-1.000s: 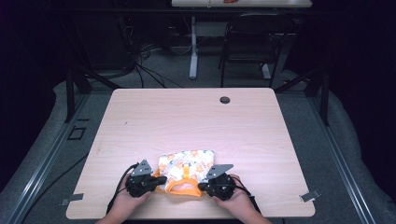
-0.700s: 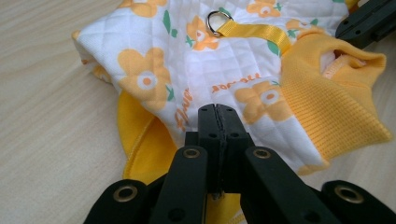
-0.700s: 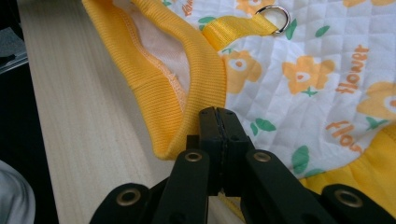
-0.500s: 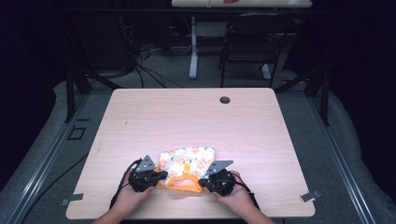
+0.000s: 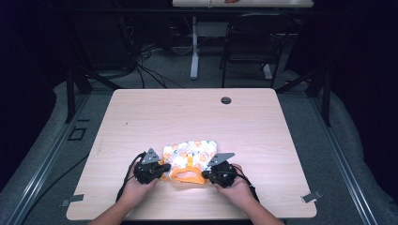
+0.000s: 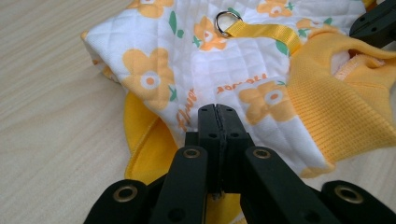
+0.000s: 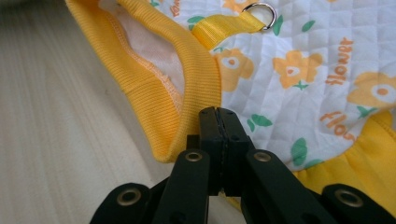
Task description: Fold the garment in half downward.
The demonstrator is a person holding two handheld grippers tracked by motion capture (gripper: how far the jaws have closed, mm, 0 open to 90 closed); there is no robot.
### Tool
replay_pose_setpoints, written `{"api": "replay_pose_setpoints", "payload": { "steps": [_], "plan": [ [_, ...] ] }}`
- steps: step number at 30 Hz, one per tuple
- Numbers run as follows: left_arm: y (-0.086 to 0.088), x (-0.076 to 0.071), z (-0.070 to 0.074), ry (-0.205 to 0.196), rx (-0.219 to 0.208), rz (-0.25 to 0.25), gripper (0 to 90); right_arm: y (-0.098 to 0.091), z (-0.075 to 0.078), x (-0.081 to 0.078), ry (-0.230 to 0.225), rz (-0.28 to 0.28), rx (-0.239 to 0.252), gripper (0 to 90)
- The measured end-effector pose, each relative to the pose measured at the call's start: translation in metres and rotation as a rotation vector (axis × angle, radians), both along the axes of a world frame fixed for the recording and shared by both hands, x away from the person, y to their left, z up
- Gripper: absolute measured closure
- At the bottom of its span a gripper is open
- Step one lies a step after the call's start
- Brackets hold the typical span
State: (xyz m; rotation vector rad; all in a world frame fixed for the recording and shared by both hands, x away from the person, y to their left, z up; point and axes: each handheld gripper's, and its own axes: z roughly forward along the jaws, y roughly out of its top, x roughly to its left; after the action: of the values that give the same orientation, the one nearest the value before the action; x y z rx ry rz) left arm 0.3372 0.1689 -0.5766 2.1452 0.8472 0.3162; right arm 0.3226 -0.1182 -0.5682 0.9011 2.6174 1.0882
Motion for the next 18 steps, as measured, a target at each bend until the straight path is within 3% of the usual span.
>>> {"api": "replay_pose_setpoints", "payload": {
  "steps": [4, 8, 18],
  "plan": [
    [-0.001, 0.008, -0.001, 0.002, -0.003, 0.019, 89.7, -0.001, -0.001, 0.006, 0.010, -0.021, 0.019, 90.0],
    [-0.004, 0.016, 0.000, 0.002, 0.002, 0.031, 89.7, -0.001, 0.000, 0.014, 0.000, -0.033, -0.003, 90.0],
    [-0.002, 0.028, -0.005, 0.011, -0.050, 0.080, 89.7, -0.001, -0.001, 0.025, -0.001, -0.065, 0.015, 89.9]
  ]
}}
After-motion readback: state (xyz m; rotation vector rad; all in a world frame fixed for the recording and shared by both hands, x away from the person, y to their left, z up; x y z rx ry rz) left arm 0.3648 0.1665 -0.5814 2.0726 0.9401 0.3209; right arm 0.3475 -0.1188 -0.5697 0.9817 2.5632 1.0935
